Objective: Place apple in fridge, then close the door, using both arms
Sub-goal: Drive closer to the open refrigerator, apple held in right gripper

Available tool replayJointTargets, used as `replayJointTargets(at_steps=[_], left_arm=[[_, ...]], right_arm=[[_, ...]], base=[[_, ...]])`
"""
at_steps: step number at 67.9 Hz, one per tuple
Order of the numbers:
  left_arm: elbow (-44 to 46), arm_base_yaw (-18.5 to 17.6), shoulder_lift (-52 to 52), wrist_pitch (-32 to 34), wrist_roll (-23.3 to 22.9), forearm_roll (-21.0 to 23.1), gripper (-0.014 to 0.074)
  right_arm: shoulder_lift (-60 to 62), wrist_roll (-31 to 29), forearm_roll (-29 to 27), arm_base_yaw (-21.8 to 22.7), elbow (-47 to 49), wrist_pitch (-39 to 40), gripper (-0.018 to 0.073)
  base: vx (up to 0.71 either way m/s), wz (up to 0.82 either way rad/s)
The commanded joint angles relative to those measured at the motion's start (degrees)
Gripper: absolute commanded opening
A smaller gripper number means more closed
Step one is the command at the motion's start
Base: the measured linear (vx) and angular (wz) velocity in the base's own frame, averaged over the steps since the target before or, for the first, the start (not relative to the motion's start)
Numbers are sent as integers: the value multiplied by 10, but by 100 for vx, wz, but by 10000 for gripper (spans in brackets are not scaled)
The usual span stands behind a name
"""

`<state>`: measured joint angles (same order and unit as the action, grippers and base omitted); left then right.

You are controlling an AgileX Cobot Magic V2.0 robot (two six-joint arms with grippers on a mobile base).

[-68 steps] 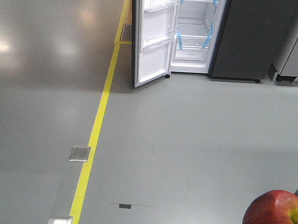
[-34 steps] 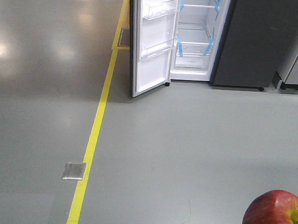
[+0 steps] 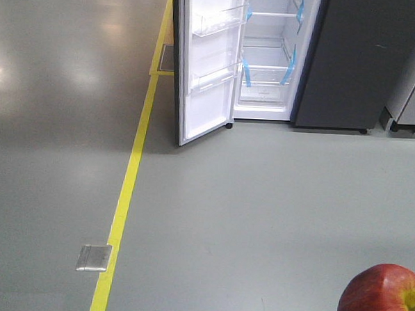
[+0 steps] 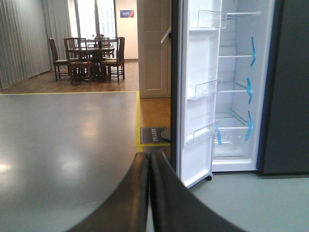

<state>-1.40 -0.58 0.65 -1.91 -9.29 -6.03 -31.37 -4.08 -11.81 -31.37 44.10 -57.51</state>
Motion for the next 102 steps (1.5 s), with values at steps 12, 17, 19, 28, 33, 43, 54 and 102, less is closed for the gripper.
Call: replayJointTargets(at_steps=[12, 17, 19, 28, 33, 43, 54, 102], left_arm=[[-16, 0, 9, 44, -5, 2, -6], [-16, 0, 9, 44, -5, 2, -6], [-16, 0, 9, 44, -5, 2, -6], [-16, 0, 9, 44, -5, 2, -6], [-16, 0, 9, 44, -5, 2, -6], [-16, 0, 9, 44, -5, 2, -6], [-16, 0, 9, 44, -5, 2, -6], [-16, 0, 9, 44, -5, 2, -6]], right_arm=[[-2, 0, -7, -2, 15, 38, 212], [-2, 0, -7, -2, 15, 38, 212], [-2, 0, -7, -2, 15, 38, 212], [-2, 0, -7, -2, 15, 38, 212], [-2, 0, -7, -2, 15, 38, 212], [-2, 0, -7, -2, 15, 38, 212], [-2, 0, -7, -2, 15, 38, 212], [-2, 0, -7, -2, 15, 38, 212]], base=[[17, -2], [17, -1], [16, -1], [16, 0], [15, 2], [14, 3], [13, 2], [11, 2]])
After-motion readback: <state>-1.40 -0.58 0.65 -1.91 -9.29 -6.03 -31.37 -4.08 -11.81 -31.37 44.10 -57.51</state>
